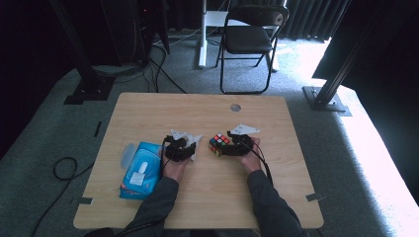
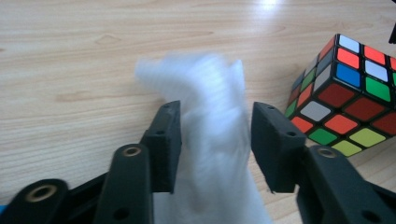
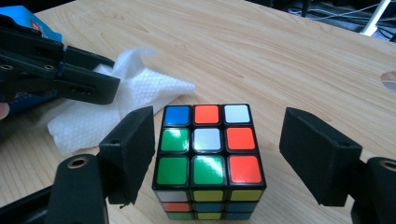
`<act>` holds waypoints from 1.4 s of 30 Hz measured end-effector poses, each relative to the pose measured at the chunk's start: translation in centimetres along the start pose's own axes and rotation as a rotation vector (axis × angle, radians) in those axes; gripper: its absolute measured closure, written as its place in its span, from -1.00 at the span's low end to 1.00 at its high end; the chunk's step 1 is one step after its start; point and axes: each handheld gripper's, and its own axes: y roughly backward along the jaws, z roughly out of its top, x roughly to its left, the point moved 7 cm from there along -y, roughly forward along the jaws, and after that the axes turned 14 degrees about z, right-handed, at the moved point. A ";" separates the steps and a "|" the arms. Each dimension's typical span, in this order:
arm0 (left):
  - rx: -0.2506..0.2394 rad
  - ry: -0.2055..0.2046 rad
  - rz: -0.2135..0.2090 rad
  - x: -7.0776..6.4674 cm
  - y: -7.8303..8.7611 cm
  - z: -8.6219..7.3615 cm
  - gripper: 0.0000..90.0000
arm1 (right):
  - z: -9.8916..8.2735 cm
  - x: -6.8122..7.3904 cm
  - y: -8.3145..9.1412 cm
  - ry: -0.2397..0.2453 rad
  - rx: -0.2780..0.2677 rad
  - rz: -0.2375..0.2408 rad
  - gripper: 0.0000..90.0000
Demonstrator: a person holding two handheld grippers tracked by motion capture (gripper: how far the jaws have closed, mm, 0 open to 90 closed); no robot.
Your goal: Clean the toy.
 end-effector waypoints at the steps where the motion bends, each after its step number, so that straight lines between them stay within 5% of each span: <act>1: -0.004 0.002 0.007 0.0 0.1 0.1 0.12 | 0.0 0.0 0.0 -0.001 -0.001 0.000 -0.41; 14: -0.043 0.021 0.031 0.4 0.8 1.0 -0.05 | 0.3 -0.4 0.5 -0.004 -0.025 -0.021 -0.40; 23: -0.048 0.029 0.032 0.5 0.9 1.0 -0.03 | 0.5 -1.0 1.4 -0.022 -0.066 -0.052 -0.20; 34: -0.061 0.046 0.031 0.7 1.1 1.1 0.25 | 0.3 -1.5 1.9 -0.024 -0.082 -0.100 0.12; 42: -0.064 0.035 0.020 0.6 1.1 1.0 0.71 | 0.3 -1.7 2.0 -0.022 -0.077 -0.150 0.69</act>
